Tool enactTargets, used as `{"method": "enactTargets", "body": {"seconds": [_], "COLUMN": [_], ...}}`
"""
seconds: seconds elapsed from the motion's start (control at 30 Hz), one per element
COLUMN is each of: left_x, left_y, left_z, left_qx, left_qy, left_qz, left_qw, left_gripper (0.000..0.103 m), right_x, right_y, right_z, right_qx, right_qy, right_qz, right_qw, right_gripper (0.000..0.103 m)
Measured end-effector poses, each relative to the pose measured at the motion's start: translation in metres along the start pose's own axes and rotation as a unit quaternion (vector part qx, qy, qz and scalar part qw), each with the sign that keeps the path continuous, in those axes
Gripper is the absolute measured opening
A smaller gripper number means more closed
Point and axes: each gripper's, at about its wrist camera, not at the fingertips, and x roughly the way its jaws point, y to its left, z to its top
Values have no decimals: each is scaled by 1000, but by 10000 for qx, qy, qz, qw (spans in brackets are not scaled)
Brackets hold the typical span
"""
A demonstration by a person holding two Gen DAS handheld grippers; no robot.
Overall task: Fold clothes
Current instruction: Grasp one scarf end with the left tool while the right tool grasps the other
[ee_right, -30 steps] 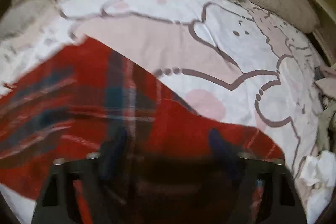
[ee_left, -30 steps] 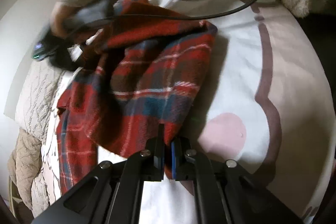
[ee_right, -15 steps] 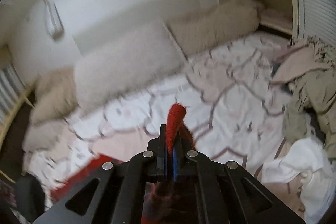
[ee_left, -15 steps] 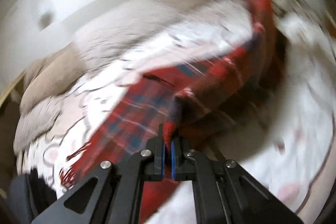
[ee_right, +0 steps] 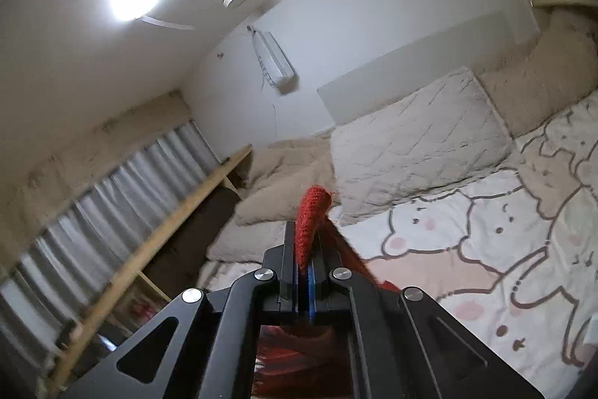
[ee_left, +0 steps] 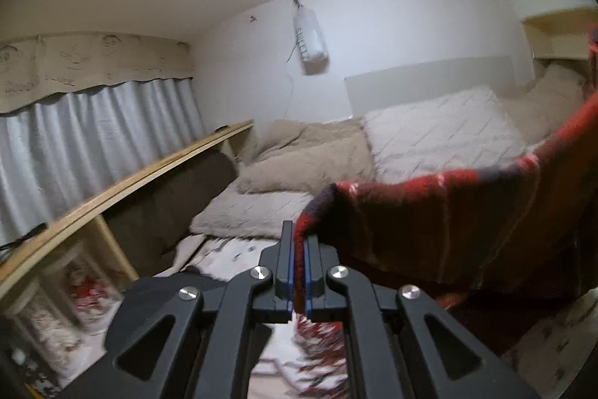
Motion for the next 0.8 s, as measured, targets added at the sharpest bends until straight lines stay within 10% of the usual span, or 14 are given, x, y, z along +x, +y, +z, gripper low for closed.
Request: {"method": "enactTargets", "body": {"seconds": [0.23,0.5,0.8], "left_x": [11,4,15], "left_y": [-20,-72,-81], "left_z": [-38,-55,-71], "left_qx": [595,1378,1427], "left_qy": [561,595,952], "left_qz": [-182,-399,-620], "left_qw": [9965,9879,9832], "left_gripper": [5,5,5], "right_x": [10,33,-2], "right_y": [-54,-97,-79], "right_z": [-113,-267,-319], "right_qx": [196,458,-462], "right_qy": [1163,3534,3191], "right_qz": [-1531,-2040,-2333], "right_qw": [9812,9118,9174], "right_gripper": [3,3,4]}}
